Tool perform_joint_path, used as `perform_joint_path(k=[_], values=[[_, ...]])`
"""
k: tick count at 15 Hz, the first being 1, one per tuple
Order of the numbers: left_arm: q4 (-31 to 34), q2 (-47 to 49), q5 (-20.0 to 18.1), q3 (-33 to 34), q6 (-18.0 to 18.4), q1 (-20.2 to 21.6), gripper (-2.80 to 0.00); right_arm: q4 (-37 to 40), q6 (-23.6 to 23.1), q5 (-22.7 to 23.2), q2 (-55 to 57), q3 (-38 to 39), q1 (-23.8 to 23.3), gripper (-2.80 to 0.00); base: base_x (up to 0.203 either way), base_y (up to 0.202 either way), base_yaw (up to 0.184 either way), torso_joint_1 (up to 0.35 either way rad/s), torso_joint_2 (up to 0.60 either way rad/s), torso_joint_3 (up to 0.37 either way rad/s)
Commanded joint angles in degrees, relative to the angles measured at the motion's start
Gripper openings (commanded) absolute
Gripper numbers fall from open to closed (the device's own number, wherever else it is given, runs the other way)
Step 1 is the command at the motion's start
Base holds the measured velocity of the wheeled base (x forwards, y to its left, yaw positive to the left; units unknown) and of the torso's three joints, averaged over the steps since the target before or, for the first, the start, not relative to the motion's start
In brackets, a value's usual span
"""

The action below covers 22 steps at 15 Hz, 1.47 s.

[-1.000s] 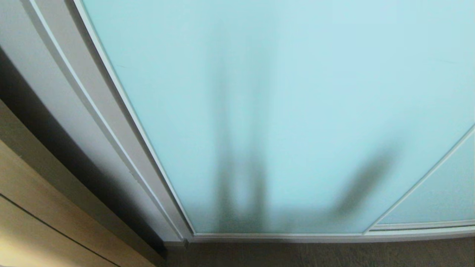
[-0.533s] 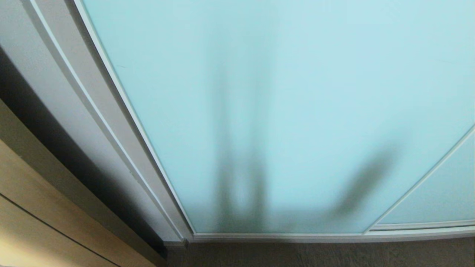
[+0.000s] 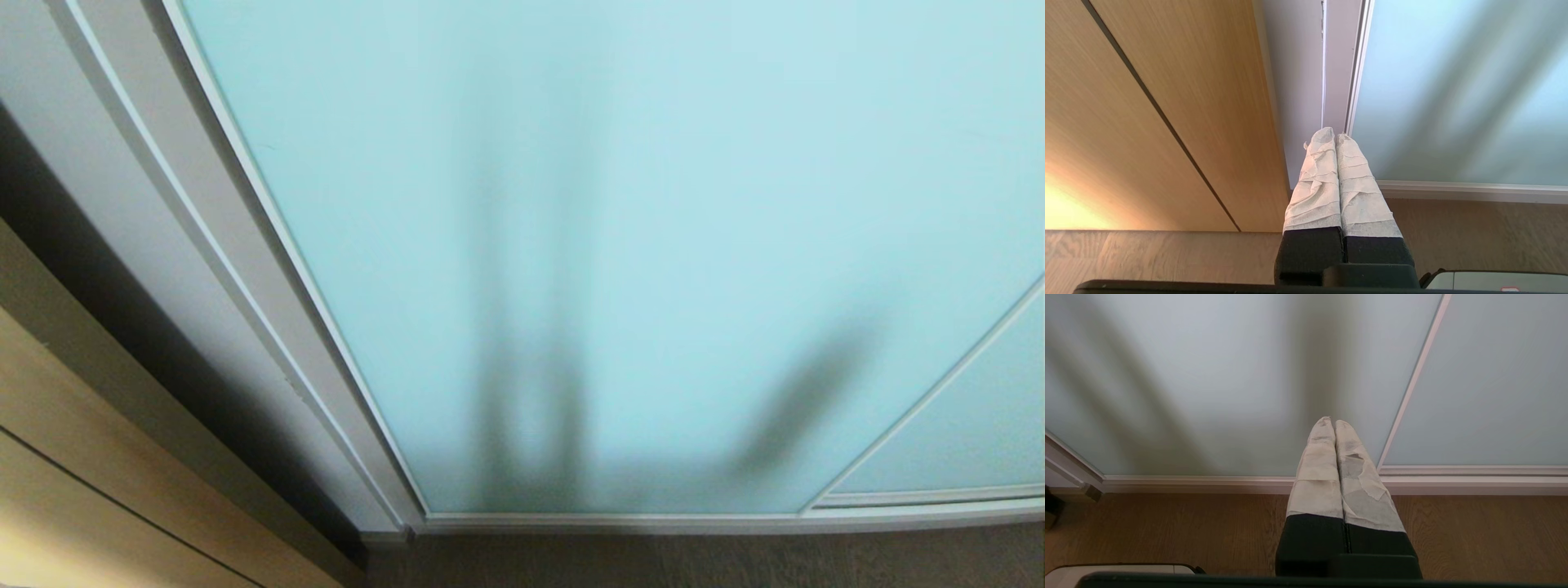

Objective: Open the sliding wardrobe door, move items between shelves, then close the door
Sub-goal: Open the door

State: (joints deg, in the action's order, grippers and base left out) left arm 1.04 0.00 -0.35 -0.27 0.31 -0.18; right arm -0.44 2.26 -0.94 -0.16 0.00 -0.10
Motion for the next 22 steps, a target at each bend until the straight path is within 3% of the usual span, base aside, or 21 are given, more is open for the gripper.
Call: perform_joint_path(k=[1,10,13,15,17,22], values=[[0.01,0.00,0.00,0.00,0.04,0.01,-2.80,0.00,0.03,-0.03,0.16,0.00,0.01,-2.80,0.000,0.000,0.000,0.000,0.00,0.000],[-0.21,0.00,0.08,0.12,0.48,0.01,-2.80,0.00,0.03,-0.03,0.16,0.00,0.01,-2.80,0.000,0.000,0.000,0.000,0.00,0.000],[-3.92,0.05,1.23,-0.71,0.38,0.01,-2.80,0.00,0.03,-0.03,0.16,0.00,0.01,-2.80,0.000,0.000,0.000,0.000,0.00,0.000],[-3.65,0.33,1.78,-8.40,0.30,0.01,-2.80,0.00,0.03,-0.03,0.16,0.00,0.01,-2.80,0.000,0.000,0.000,0.000,0.00,0.000],[1.33,2.85,0.75,-21.87,0.36,0.01,-2.80,0.00,0.03,0.04,0.16,0.00,0.01,-2.80,0.000,0.000,0.000,0.000,0.00,0.000],[8.55,30.36,-2.05,-52.81,0.41,-0.04,-2.80,0.00,0.03,-0.01,0.16,0.00,0.01,-2.80,0.000,0.000,0.000,0.000,0.00,0.000]])
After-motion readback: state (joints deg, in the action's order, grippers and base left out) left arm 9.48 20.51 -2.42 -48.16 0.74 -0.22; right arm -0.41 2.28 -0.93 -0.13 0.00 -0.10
